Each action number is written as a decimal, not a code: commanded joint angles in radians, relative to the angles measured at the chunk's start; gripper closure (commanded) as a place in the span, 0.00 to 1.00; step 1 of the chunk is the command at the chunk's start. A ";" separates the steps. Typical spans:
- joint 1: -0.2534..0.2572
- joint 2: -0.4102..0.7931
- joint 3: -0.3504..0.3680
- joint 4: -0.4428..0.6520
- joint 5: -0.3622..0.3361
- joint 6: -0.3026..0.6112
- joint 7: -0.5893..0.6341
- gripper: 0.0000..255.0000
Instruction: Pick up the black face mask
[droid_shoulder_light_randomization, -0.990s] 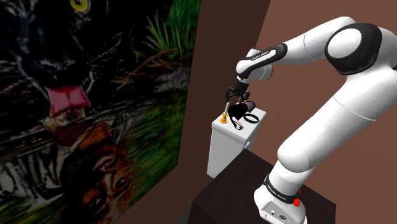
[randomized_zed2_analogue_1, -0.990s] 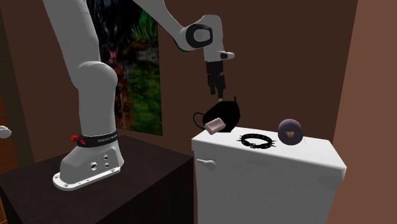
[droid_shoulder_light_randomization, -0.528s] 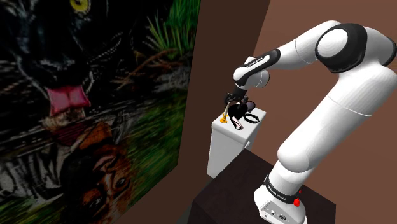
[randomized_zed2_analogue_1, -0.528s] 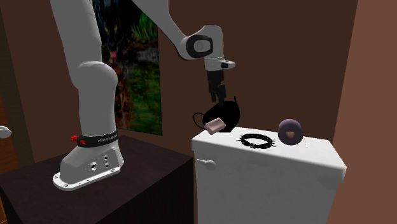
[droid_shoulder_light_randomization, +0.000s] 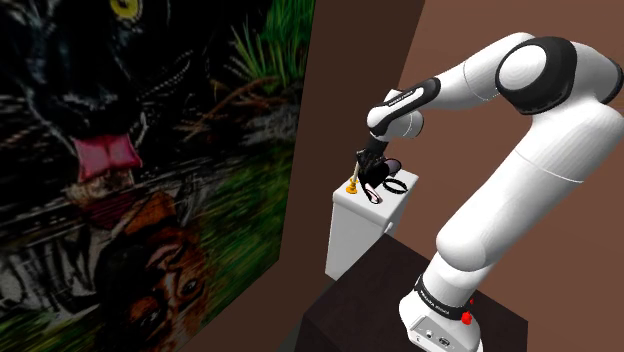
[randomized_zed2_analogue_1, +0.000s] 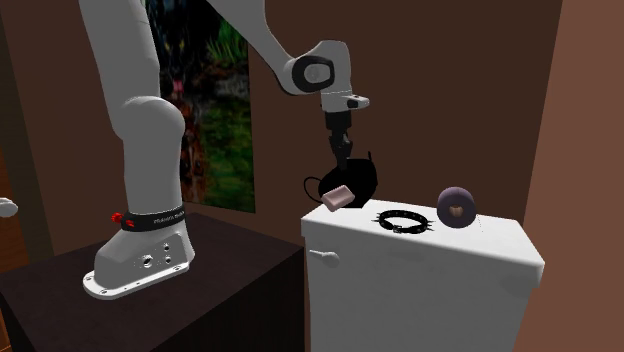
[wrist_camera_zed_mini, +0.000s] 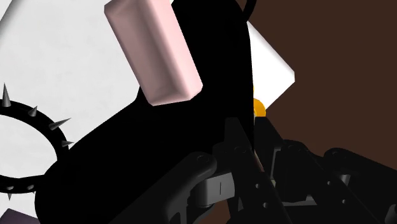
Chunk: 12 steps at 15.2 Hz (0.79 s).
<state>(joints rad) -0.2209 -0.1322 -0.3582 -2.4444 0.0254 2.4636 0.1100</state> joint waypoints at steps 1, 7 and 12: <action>0.000 0.000 0.000 0.000 0.000 0.000 0.000 1.00; -0.004 -0.035 0.005 0.024 -0.019 -0.058 0.017 1.00; -0.008 -0.074 0.013 0.059 -0.037 -0.129 0.033 1.00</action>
<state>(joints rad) -0.2284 -0.1968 -0.3487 -2.3920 -0.0071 2.3497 0.1369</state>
